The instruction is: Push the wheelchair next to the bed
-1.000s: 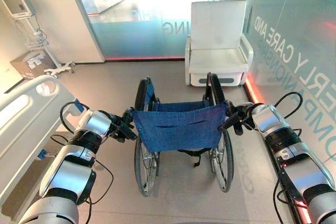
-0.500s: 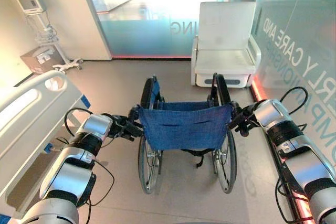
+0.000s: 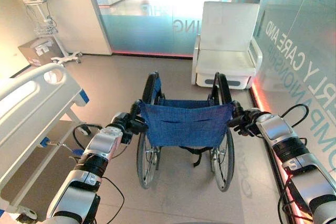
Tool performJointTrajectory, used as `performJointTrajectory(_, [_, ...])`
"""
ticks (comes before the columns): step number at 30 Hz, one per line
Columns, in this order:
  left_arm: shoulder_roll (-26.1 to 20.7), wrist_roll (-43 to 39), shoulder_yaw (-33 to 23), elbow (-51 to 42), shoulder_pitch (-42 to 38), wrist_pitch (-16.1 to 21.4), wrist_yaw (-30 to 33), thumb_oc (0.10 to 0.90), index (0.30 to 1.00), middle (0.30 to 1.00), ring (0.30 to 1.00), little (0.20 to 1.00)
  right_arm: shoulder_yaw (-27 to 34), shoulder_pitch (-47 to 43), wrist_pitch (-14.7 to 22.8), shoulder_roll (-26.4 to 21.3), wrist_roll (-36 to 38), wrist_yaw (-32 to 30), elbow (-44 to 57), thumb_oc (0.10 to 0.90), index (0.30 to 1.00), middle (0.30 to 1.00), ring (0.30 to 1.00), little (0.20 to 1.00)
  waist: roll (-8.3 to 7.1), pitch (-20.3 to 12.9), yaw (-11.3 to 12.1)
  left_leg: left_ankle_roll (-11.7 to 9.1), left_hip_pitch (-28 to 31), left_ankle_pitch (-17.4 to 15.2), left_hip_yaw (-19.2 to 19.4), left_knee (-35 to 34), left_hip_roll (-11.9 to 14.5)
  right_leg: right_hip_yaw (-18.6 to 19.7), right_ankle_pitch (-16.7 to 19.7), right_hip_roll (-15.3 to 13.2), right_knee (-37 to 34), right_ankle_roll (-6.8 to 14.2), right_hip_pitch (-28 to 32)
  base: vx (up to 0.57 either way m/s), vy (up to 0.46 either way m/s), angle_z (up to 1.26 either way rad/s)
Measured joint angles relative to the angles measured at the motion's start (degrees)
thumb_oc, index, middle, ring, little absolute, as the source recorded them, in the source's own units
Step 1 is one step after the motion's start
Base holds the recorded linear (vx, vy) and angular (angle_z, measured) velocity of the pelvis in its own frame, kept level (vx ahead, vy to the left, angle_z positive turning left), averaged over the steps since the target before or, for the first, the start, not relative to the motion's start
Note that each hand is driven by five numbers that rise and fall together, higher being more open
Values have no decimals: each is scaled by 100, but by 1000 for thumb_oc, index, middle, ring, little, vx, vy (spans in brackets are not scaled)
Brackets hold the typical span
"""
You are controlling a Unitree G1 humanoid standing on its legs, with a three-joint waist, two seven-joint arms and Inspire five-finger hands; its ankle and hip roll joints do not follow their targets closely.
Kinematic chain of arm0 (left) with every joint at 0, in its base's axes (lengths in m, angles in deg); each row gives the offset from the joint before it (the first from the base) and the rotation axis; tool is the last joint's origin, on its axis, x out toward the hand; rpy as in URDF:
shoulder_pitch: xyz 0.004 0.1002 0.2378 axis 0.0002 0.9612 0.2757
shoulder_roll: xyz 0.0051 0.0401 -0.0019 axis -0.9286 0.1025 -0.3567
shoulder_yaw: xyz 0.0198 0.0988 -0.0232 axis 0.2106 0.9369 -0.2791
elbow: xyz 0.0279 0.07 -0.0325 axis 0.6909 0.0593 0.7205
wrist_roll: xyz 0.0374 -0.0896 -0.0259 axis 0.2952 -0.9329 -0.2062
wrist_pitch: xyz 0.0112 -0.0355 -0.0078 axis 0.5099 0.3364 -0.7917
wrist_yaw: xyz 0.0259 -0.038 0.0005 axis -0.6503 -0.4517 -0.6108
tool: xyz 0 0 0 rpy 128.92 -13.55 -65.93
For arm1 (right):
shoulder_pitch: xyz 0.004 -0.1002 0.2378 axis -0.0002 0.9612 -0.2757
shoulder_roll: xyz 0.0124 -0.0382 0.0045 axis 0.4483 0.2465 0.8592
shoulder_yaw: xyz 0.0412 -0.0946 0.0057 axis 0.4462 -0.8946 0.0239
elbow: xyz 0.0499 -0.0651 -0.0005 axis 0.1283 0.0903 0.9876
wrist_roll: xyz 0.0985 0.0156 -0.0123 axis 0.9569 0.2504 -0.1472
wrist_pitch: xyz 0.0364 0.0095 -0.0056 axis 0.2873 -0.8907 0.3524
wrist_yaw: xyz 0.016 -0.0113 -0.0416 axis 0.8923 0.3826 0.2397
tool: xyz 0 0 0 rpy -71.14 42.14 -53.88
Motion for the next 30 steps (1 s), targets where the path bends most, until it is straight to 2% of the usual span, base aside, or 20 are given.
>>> performJointTrajectory(4, [288, -133, -147, -130, 202, 242, 191, 400, 300, 300, 300, 300, 177, 270, 588, 27, -247, -380, -5, 400, 300, 300, 300, 300, 72, 63, 65, 0, 4, 0, -1, -4, -7, -9, -19, -9, -1, 29, 10, 0, 0, 0])
performJointTrajectory(9, [470, -165, -193, -271, 270, 355, 346, 400, 300, 300, 300, 300, 286, 343, 1042, 17, -454, -652, -58, 400, 300, 300, 300, 300, 191, 154, 101, 6, 1, 6, -5, -11, -2, -33, -20, -2, -1, 30, 16, 23, -1, 2])
performJointTrajectory(26, [460, -164, -183, 117, -234, 337, 181, 400, 300, 300, 300, 300, 120, -238, 1079, 32, -726, -471, -599, 400, 300, 300, 300, 300, 181, 348, 87, 15, 96, 0, 10, -26, -54, -127, -18, -90, 59, 47, 77, 56, 68, 0])
performJointTrajectory(28, [460, -165, -177, 172, -330, 337, 146, 400, 300, 300, 300, 300, 115, -324, 1078, 24, -828, -453, -674, 400, 300, 300, 300, 300, 152, 444, 79, 47, 109, -22, 15, -24, -83, -168, -99, -146, 332, 89, -27, 61, 105, -2])
performJointTrajectory(29, [460, -169, -177, 175, -370, 337, 143, 400, 300, 300, 300, 300, 115, -394, 1077, 19, -876, -435, -718, 400, 300, 300, 300, 300, 214, 497, 75, 74, 123, -19, 25, -6, -70, -195, -183, -193, 599, 99, -129, 61, 26, -9])
performJointTrajectory(30, [461, -174, -158, 190, -442, 343, 141, 400, 300, 300, 300, 300, 116, -487, 1078, -4, -876, -422, -776, 400, 300, 300, 300, 300, 155, 608, 72, 130, 86, -95, 62, 60, -131, -296, -370, -351, 1186, 149, -418, 116, -14, -13])
